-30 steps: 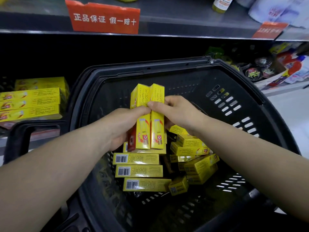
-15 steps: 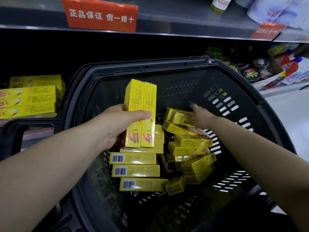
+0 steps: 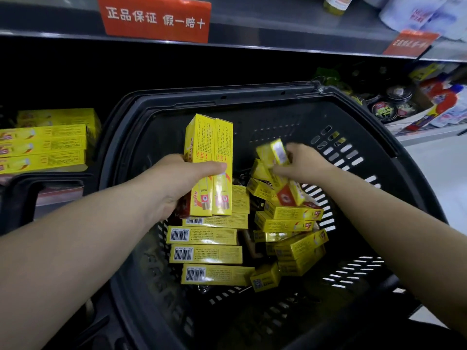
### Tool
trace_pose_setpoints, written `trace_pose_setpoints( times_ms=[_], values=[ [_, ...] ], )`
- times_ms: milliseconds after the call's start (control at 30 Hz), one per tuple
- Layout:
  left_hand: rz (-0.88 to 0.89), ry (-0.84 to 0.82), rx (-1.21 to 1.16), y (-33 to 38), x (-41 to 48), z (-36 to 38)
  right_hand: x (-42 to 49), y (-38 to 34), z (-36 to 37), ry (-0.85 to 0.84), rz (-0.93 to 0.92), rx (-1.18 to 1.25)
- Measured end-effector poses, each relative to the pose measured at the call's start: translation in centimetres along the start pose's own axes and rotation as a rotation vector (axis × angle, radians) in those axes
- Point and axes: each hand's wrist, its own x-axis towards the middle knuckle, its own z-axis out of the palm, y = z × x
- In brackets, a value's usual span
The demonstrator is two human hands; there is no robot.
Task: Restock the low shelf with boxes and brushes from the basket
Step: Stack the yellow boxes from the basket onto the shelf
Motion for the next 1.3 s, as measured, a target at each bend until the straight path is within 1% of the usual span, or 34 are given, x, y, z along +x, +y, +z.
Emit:
trace_pose_setpoints(
  times_ms=[67, 100, 133, 233, 300, 467, 567, 667, 867, 1067, 1167, 1233, 1300],
  values=[
    [0.005, 0.008, -0.038, 0.2, -0.2, 0.0, -1.2, -2.8, -1.4, -0.070, 0.037, 0.419],
    [0.011, -0.001, -0.064, 0.3, -0.5, 0.0, -1.9, -4.3, -1.7, -0.131, 0.050, 0.557],
    [0.020, -0.019, -0.085, 0.5, -0.8, 0.0, -2.5, -5.7, -2.0, -0.170, 0.049, 0.643],
    [0.032, -0.069, -0.121, 1.1, -1.9, 0.0, -4.0, -9.2, -2.4, -0.160, -0.008, 0.711],
    [0.036, -0.066, -0.150, 1.6, -3.0, -0.7, -4.9, -11.0, -3.1, -0.151, -0.035, 0.732],
    [0.102, -0.052, -0.186, 3.0, -6.0, -3.6, -7.1, -14.3, -5.0, -0.265, -0.006, 1.000],
    [0.130, -0.054, -0.180, 3.1, -8.3, -5.9, -8.1, -16.8, -5.6, -0.363, -0.114, 1.021],
    [0.162, -0.076, -0.184, 2.8, -10.6, -8.3, -8.7, -19.6, -5.9, -0.381, -0.237, 0.949],
    [0.221, -0.015, -0.305, 0.9, -13.3, -12.7, -8.9, -24.8, -4.8, -0.476, -0.364, 0.841],
    [0.228, 0.104, -0.386, -0.5, -13.5, -18.1, -7.9, -30.8, -1.7, -0.565, -0.288, 1.029],
    [0.247, 0.143, -0.406, -0.9, -12.9, -20.3, -7.4, -34.2, 0.1, -0.523, -0.258, 1.034],
    [0.236, 0.187, -0.413, -1.4, -12.5, -21.8, -6.8, -35.8, 0.7, -0.527, -0.186, 1.055],
    [0.223, 0.222, -0.441, -2.0, -12.0, -23.2, -6.4, -37.0, 1.2, -0.575, -0.101, 1.123]
  ],
)
